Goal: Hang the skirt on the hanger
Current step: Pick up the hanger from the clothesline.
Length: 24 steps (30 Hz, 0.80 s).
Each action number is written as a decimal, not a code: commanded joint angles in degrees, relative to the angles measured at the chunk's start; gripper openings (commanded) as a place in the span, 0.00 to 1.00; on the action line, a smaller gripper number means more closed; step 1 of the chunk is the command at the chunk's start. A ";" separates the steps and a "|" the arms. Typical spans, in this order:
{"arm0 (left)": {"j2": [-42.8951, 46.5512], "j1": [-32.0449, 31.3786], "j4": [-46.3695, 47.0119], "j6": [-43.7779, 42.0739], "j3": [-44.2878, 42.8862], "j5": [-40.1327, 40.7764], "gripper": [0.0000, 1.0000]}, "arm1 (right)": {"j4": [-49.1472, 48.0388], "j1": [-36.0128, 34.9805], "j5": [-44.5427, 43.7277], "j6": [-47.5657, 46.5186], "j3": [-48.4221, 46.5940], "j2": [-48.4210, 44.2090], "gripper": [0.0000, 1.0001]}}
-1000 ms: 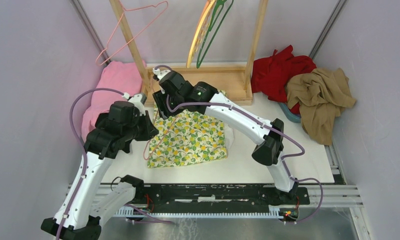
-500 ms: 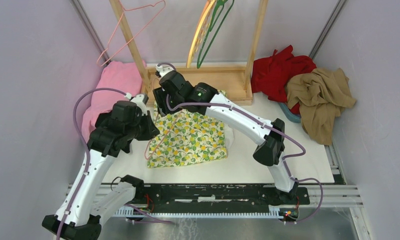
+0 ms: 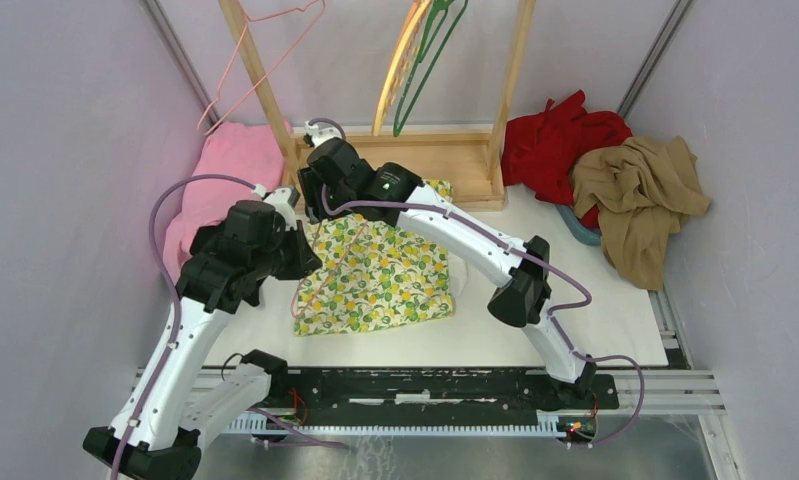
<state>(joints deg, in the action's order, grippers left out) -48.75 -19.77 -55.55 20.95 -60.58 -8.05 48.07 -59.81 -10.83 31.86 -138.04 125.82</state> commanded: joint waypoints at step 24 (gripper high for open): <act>0.68 -0.62 1.10 -1.59 -12.32 -8.50 0.40 | 0.45 1.90 -1.20 -2.56 0.66 -3.84 0.01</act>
<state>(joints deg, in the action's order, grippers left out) -48.77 -20.34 -56.16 20.97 -68.84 -12.82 50.87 -59.09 -14.15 30.92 -139.31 127.74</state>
